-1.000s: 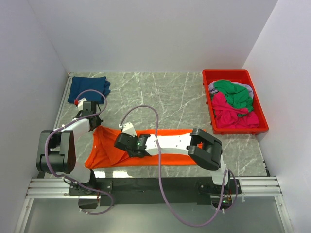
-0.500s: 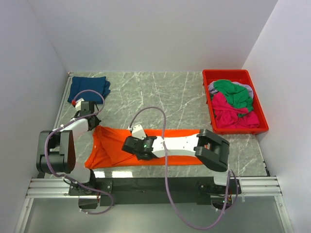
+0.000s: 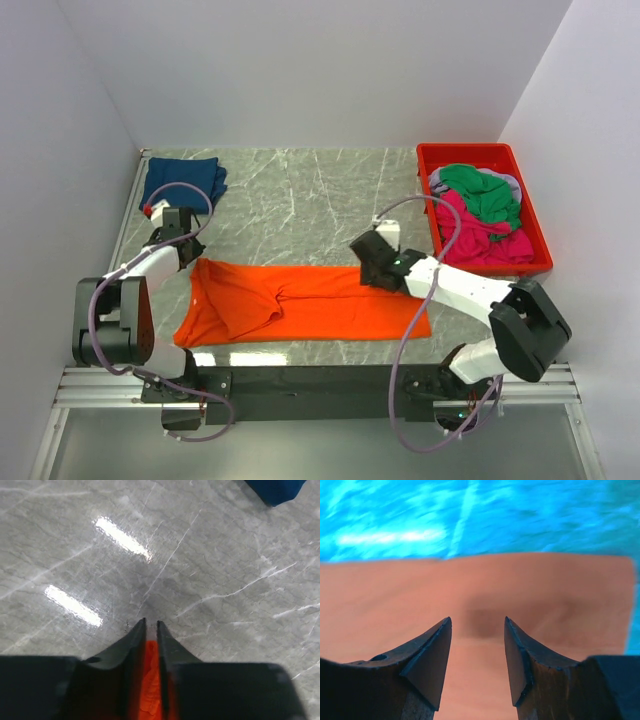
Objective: Fold and stack the t-shirts
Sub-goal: Fold the tshirt
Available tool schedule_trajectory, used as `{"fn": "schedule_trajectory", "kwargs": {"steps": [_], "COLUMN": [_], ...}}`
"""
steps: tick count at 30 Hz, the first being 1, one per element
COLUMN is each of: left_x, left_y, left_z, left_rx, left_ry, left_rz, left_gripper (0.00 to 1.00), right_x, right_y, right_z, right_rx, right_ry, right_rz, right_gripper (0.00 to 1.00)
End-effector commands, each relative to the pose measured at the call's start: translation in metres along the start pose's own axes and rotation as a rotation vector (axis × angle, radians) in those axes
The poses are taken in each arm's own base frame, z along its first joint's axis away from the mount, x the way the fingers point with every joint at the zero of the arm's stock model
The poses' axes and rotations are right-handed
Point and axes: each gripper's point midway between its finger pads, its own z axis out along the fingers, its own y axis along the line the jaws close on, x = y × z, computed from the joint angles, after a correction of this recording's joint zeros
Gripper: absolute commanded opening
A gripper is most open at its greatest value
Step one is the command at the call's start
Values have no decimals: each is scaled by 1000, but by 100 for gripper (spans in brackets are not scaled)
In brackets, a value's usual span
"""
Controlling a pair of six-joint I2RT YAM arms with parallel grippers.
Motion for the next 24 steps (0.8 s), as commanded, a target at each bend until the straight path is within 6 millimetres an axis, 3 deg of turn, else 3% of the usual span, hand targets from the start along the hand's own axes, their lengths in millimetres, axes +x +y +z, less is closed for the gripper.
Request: {"fn": "schedule_trajectory", "kwargs": {"steps": [1, 3, 8, 24], "left_x": [-20, -21, -20, -8], "left_y": [-5, -5, -8, -21], "left_z": [-8, -11, -14, -13], "left_rx": [26, 32, 57, 136], "left_ry": [-61, -71, -68, -17], "left_rz": [-30, -35, -39, -23], "left_gripper": [25, 36, 46, 51], "right_x": [-16, -17, -22, -14], "right_y": [-24, -33, -46, -91], "right_z": [13, 19, 30, 49], "right_rx": [9, 18, 25, 116], "right_ry": [-32, -25, -3, 151], "right_rz": [66, 79, 131, 274], "right_gripper": [54, 54, 55, 61]}}
